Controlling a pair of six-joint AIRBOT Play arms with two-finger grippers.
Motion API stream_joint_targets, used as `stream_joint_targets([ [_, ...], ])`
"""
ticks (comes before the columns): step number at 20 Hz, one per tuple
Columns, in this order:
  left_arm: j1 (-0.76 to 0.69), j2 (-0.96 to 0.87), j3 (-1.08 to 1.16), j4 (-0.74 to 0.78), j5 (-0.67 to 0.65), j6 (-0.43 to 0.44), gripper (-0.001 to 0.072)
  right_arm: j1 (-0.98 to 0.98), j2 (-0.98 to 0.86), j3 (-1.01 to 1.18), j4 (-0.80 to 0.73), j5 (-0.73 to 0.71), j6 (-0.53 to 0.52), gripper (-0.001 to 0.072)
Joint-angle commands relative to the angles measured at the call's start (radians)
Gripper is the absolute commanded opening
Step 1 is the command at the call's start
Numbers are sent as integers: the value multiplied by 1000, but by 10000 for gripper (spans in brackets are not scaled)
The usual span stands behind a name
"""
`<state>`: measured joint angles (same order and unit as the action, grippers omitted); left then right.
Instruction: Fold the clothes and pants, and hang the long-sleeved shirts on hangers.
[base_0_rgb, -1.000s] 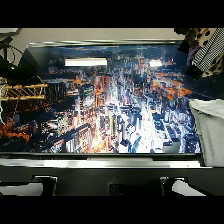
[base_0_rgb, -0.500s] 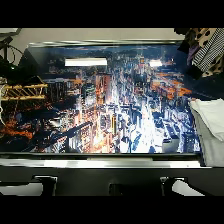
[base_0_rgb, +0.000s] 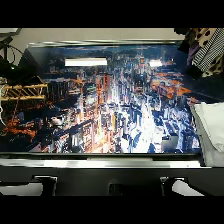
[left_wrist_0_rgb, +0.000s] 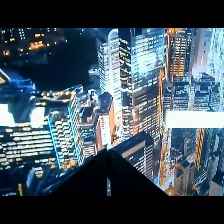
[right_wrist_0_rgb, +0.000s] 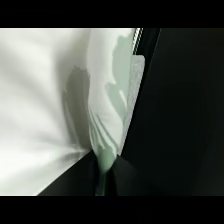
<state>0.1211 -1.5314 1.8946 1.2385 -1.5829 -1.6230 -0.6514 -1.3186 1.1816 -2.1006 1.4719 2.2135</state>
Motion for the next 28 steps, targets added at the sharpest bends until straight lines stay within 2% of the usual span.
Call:
stream_joint_targets([
  [1, 0, 0, 0, 0, 0, 0, 16, -1, 0, -39, -10, -6, -3, 37],
  [6, 0, 0, 0, 0, 0, 0, 17, -1, 0, -83, -31, -13, -3, 52],
  [8, 0, 0, 0, 0, 0, 0, 16, -1, 0, -84, -79, -12, -3, 194],
  [9, 0, 0, 0, 0, 0, 0, 16, -1, 0, -84, -104, -10, -3, 244],
  [11, 0, 0, 0, 0, 1, 0, 16, -1, 0, -84, -122, 0, -13, 273],
  [13, 0, -2, -2, 0, 6, 0, 16, 0, 1, -83, -112, 5, -35, 415],
  [14, 0, -2, -10, 0, 16, 0, 16, 0, 2, -79, -98, -3, -49, 412],
  [16, -4, -3, -36, 1, 35, 0, 17, 1, 6, -54, -2, -45, -143, 406],
  [17, -8, -6, -48, 1, 36, 0, 17, 1, 19, -39, 87, -89, -192, 367],
  [18, -11, -8, -59, 4, 37, 0, 16, 1, 34, -28, 192, -143, -249, 291],
  [19, -15, -7, -74, 9, 41, 0, 16, 14, 51, -24, 309, -206, -334, 252],
  [20, -19, -7, -87, 28, 45, 0, 16, 44, 67, -24, 402, -255, -416, 252],
  [22, -34, -5, -122, 87, 60, 0, 16, 150, 76, -24, 513, -293, -525, 252],
  [25, -82, 23, -230, 160, 112, 0, 15, 370, 76, -24, 633, -303, -618, 236],
  [26, -102, 44, -286, 182, 140, 0, 15, 449, 76, -24, 668, -300, -649, 160],
  [28, -143, 97, -407, 227, 190, 4, 15, 610, 76, -24, 687, -284, -652, 114],
])
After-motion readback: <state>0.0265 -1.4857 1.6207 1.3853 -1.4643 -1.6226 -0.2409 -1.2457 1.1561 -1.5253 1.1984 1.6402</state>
